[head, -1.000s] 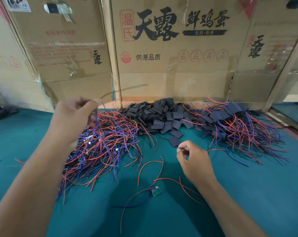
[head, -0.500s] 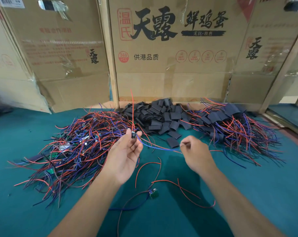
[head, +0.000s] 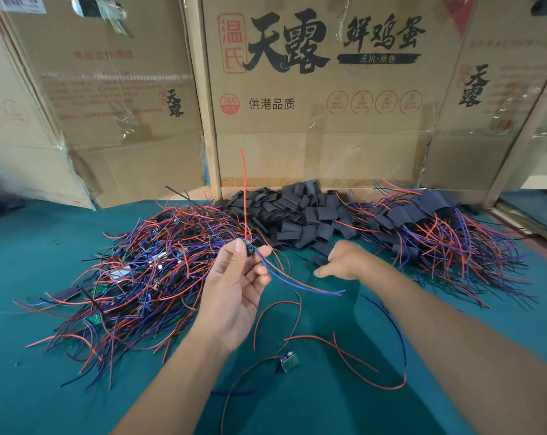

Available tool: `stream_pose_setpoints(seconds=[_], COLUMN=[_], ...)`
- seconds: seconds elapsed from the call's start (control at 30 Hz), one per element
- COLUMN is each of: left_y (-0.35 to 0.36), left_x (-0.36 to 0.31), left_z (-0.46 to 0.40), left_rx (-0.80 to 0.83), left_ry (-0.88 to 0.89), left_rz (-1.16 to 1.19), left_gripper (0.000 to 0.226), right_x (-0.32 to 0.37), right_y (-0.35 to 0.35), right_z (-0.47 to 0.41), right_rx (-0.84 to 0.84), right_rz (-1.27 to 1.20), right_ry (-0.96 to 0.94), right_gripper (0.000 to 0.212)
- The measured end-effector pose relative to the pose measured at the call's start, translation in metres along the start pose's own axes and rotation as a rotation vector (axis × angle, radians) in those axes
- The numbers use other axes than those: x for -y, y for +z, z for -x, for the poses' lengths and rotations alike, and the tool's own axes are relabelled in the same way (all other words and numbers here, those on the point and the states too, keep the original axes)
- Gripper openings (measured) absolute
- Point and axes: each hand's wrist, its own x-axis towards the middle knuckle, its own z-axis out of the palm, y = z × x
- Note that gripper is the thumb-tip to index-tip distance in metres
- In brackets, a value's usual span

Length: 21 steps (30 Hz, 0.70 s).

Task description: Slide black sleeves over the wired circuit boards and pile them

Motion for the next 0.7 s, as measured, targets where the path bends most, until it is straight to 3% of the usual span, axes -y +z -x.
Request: stream_pose_setpoints(seconds=[0.1,0.43,0.7], left_y=[0.000,-0.005,-0.008], left_x=[-0.003,-0.009,-0.006], left_z=[-0.001,-0.005,-0.009], left_rx=[-0.010,-0.040,-0.054], left_ry=[0.011,0.033,0.012], left_rz=[-0.004,0.029,0.050], left_gripper=[0.012,0.014,0.011], right_x=[-0.003,-0.014,-0.013], right_y=[-0.005,-0.009,-0.008], right_z=[0.000,-0.008,-0.018], right_rx=[0.060,0.110,0.079], right_rz=[-0.072,-0.160,0.034], right_ry=[0.017,-0.012,-0.073], right_gripper=[0.072,0.055,0.054])
